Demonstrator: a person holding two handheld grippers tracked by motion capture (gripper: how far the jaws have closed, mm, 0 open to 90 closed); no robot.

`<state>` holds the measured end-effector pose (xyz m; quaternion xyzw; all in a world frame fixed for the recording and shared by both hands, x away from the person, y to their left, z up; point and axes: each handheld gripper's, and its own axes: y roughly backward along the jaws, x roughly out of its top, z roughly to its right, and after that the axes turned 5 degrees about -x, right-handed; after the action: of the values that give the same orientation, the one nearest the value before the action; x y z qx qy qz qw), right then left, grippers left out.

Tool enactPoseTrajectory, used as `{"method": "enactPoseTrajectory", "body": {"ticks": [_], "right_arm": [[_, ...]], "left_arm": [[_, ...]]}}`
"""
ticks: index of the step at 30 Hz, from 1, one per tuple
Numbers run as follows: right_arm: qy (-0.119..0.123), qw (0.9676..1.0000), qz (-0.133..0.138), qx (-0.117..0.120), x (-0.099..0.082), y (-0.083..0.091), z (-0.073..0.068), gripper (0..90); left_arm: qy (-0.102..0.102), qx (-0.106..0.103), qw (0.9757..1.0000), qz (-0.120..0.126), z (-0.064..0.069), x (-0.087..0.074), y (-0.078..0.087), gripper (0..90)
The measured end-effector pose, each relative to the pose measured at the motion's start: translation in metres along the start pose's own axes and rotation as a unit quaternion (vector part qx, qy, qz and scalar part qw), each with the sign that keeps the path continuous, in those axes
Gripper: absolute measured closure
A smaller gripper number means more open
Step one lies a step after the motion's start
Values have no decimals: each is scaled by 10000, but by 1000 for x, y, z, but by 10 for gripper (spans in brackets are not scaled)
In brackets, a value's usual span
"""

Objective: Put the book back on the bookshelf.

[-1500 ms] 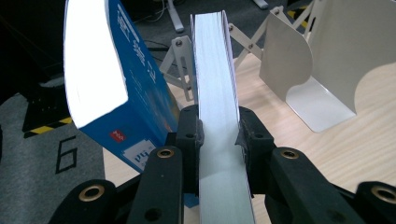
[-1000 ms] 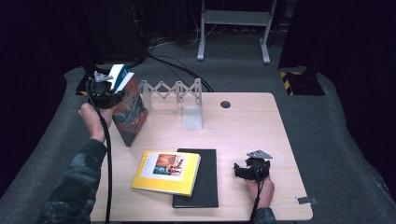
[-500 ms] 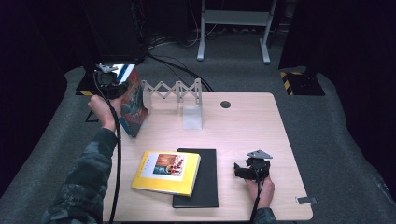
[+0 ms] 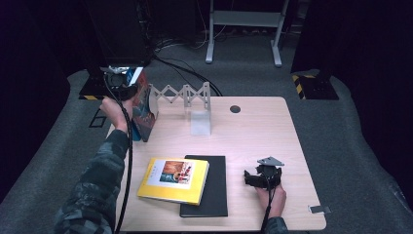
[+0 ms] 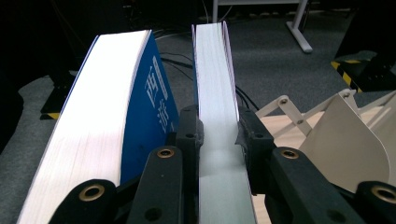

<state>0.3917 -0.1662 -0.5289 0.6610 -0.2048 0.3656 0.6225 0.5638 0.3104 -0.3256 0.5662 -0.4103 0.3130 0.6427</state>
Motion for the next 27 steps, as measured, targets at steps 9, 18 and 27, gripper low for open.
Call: {"method": "enactPoseTrajectory", "body": {"ticks": [9, 18, 27], "right_arm": [[7, 10000, 13, -1, 0, 0, 0, 109], [4, 10000, 20, -3, 0, 0, 0, 112], [-2, 10000, 19, -15, 0, 0, 0, 114]], "left_arm": [[35, 81, 10000, 0, 1, 1, -8, 735], [-132, 232, 9995, 160, 1, -2, -4, 711], [-460, 212, 9983, 292, 2, 7, 19, 633]]}}
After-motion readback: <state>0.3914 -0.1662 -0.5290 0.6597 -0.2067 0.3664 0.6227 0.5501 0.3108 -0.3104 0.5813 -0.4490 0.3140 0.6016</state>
